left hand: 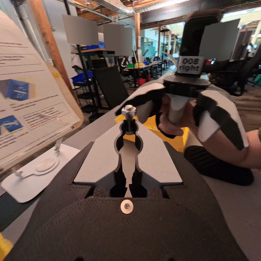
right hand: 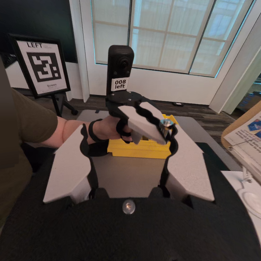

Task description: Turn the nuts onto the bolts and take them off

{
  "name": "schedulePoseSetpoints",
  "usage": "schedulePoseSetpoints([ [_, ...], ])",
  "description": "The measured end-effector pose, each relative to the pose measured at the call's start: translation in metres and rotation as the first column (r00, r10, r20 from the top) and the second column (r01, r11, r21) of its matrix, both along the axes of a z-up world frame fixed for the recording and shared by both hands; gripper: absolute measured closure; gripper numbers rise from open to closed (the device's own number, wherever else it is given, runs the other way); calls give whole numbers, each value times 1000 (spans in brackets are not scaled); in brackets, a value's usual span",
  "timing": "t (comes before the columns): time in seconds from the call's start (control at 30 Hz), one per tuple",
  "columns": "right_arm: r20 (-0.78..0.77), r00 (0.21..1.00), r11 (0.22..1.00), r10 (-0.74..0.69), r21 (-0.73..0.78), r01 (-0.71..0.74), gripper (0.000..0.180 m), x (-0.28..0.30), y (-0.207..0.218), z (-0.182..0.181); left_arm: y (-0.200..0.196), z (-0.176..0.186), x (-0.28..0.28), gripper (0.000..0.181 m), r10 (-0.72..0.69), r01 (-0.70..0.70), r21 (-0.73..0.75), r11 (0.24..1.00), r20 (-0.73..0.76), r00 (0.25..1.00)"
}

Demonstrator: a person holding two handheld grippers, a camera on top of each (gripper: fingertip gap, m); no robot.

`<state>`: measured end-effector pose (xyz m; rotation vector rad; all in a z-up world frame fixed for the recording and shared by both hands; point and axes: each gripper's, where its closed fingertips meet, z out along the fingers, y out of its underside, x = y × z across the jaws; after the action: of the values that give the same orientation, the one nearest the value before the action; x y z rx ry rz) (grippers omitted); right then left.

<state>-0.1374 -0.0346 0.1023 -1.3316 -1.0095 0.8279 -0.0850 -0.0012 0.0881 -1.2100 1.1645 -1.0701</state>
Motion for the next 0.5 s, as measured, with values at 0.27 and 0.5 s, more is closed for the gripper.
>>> schedulePoseSetpoints([
  [0.27,-82,995,999,-49,6,50,102,28,4,22,16,13,-17,174,8,-2,-82,997,71,997],
  [0.5,-182,982,990,-54,-136,29,139,32,26,10,-15,7,-1,174,-126,129,-76,989,41,991],
])
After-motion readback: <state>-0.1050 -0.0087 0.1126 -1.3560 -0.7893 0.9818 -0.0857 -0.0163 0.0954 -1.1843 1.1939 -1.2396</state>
